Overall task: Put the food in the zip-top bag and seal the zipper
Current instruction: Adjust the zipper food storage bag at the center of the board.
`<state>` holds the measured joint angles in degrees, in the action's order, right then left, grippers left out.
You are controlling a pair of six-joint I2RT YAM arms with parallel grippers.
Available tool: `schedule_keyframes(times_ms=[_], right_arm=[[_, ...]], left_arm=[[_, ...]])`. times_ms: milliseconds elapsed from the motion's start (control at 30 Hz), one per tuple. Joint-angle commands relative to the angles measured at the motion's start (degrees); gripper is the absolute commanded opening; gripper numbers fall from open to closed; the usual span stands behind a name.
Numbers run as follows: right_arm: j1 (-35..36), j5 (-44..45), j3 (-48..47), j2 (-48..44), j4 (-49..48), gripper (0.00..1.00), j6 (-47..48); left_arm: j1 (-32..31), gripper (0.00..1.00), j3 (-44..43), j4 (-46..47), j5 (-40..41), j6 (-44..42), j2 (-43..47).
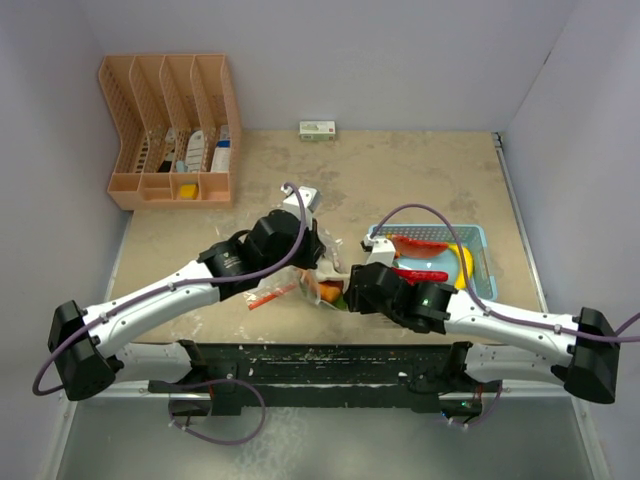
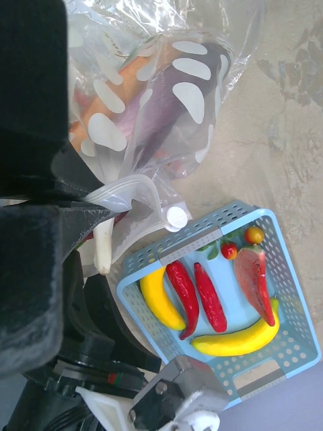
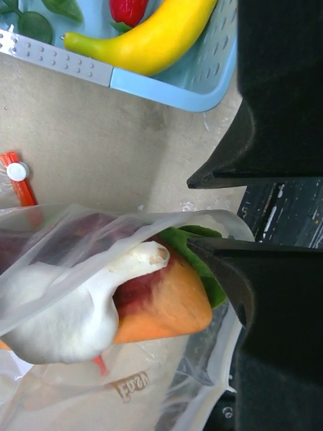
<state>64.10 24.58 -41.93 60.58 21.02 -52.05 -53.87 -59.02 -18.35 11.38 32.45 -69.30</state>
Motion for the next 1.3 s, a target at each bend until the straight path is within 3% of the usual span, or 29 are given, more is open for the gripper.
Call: schedule_keyframes(times_ms=[0,100,300,433,767,900,1067,1267], right_arm=[[-0.2,0.0,-0.4,1.1,-4.3,0.31,-0.6],[-0.2,2.7,-3.6,0.3,-0.4,0.00,0.1],[-0.2,7.8,-17.8,-2.0,6.1,0.00,8.7],[-0.3,5.2,-23.5,0.5,4.2,0.00,16.2],[-0.4,-9.1,-24.0,4.4,-0.5,0.00,21.9],[-0.6,-4.4,-25.9,3.2,3.8,0.00,23.4],[-3.8,2.2,-25.1,3.0,8.5,0.00,22.6],[-9.6,-8.8,-20.1,2.1,1.4,0.00,27.2]], left_arm=[[0.1,0.00,-2.1,1.7,1.4,1.2,2.5],[0.0,0.00,-2.1,0.9,1.3,1.3,2.9],[0.0,0.00,-1.3,-3.6,3.2,2.3,6.3],[0.1,0.00,0.3,-4.4,6.1,2.4,10.9],[-0.1,0.00,-1.0,-4.5,13.1,1.2,10.6],[0.0,0.00,0.0,0.3,11.0,2.1,10.4],[-0.3,0.00,0.8,-4.2,15.4,8.2,13.5],[-0.8,0.00,14.7,15.4,3.9,12.0,14.3]])
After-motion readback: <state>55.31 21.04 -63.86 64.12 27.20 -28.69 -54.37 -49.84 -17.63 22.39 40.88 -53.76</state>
